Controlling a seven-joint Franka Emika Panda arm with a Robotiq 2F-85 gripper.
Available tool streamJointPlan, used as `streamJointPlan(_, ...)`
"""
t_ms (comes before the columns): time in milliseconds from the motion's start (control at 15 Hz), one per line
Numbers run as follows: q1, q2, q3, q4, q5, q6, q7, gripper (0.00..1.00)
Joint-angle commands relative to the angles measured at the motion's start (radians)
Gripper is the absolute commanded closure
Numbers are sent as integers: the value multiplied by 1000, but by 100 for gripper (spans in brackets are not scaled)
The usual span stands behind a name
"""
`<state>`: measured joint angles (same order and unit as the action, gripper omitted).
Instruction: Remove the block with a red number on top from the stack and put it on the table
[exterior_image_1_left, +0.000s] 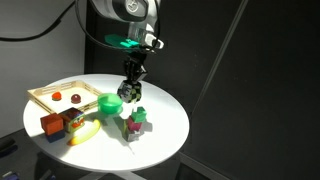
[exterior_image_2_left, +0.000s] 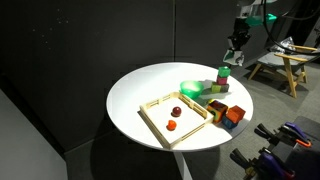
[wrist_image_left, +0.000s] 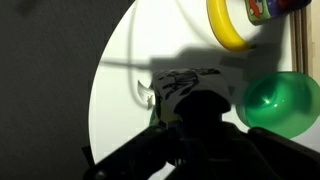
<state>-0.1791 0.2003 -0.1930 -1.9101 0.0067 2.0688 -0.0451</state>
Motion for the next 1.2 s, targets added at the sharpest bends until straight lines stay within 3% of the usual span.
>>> streamJointPlan(0, -15, -86, 17, -117, 7, 47, -134, 93)
streamJointPlan(533, -17, -154, 23, -271, 29, 142, -457, 93)
streamJointPlan(1133, -15, -161, 29, -361, 58, 192, -827, 93)
